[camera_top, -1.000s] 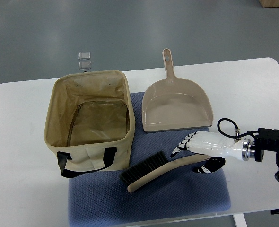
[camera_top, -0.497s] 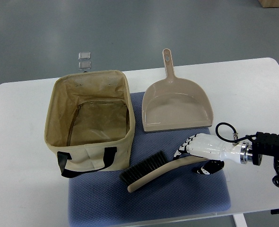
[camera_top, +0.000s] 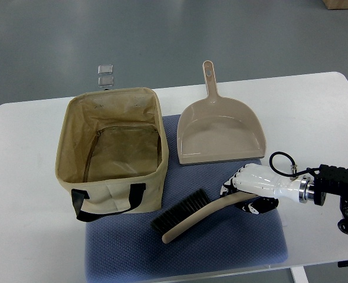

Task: Put pink broom in yellow bag with right hand
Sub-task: 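Lift the brush with the right hand over the dustpan toward the bag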

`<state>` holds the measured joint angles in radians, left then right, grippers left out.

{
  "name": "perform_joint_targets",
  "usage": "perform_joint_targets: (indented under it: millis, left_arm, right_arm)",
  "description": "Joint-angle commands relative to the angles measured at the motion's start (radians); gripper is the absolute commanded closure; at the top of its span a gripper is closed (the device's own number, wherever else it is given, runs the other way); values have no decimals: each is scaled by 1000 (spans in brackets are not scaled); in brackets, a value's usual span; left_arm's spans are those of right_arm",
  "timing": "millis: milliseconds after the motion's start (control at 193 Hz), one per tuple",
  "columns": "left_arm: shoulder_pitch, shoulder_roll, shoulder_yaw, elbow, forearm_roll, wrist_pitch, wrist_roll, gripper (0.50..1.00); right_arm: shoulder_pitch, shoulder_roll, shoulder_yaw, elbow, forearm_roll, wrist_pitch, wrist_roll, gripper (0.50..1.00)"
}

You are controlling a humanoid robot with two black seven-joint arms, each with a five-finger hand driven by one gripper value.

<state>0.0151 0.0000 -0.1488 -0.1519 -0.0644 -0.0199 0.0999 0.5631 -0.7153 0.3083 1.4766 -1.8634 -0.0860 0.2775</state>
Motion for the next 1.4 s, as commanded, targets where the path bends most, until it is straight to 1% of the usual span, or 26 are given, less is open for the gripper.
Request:
perform_joint_targets:
  millis: [0, 98, 223, 394, 591, 689, 845, 1026, 1202, 1394]
  left_arm:
    - [0, 0, 0, 0, 0, 0, 1, 500]
    - [0, 0, 0, 0, 0, 0, 0, 500]
    - [0, 0, 0, 0, 0, 0, 0, 500]
    - [0, 0, 0, 0, 0, 0, 0, 500]
    - [-1, 0, 0, 0, 0, 0, 0, 500]
    - [0, 0, 0, 0, 0, 0, 0, 500]
    - [0, 0, 0, 0, 0, 0, 0, 500]
    - [0, 0, 0, 0, 0, 0, 0, 500]
    - [0, 0, 0, 0, 0, 0, 0, 500]
    - [-1, 0, 0, 0, 0, 0, 0, 500]
  right_arm:
    - [1, -3, 2, -2, 1, -12, 0, 1000]
    - [8, -10, 5, -5, 6, -44, 2, 1000]
    - [15, -16, 17, -12, 13, -67, 5, 1000]
    - [20, -20, 31, -22, 20, -124, 9, 1000]
    - [23, -27, 69, -32, 44, -166, 11, 1000]
    - [47, -33, 98, -38, 96, -164, 11, 1000]
    - [120, -56, 114, -84, 236, -153, 11, 1000]
    - [190, -61, 115, -176, 288, -153, 12, 1000]
    - [247, -44, 115, -272, 331, -153, 12, 1000]
    - [305, -23, 117, -288, 357, -152, 8, 1000]
